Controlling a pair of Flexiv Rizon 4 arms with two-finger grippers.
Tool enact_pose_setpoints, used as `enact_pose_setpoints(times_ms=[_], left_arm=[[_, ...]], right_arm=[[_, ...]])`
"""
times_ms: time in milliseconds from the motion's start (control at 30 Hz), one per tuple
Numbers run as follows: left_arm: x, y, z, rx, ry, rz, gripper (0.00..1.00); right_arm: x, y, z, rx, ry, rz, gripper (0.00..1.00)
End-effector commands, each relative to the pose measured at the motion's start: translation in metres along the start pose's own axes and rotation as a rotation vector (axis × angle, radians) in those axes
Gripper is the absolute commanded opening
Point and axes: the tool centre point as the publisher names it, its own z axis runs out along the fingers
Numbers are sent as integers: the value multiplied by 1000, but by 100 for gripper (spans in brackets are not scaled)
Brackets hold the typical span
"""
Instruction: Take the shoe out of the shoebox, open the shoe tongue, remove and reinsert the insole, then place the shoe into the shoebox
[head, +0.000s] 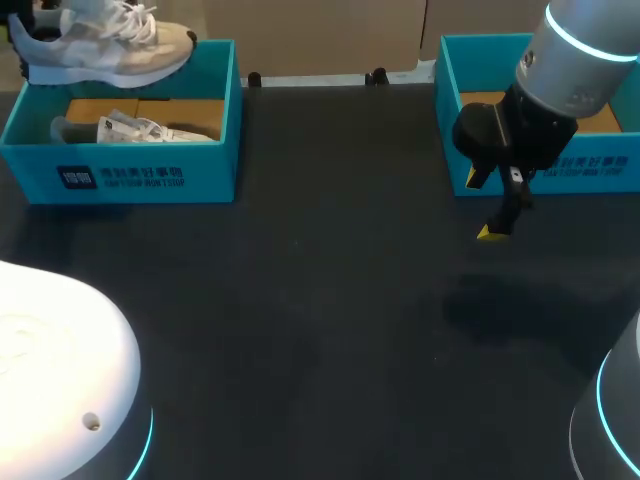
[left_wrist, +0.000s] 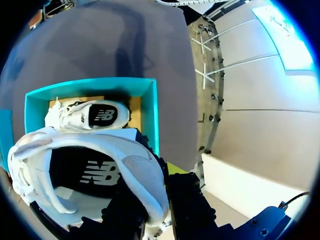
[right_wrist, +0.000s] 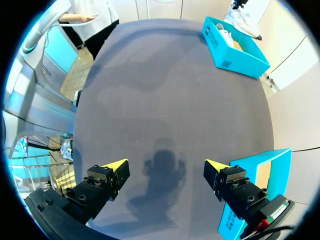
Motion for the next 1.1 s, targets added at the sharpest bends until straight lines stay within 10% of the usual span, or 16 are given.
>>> enact_pose_setpoints(times_ms=[33,1100], left_arm=[[-3,9,10,3,-2,5,0],[-33,23,69,35,-19,51,0]], right_arm=[[-1,0,1,1,1,0,100],[-1,0,1,1,1,0,100]])
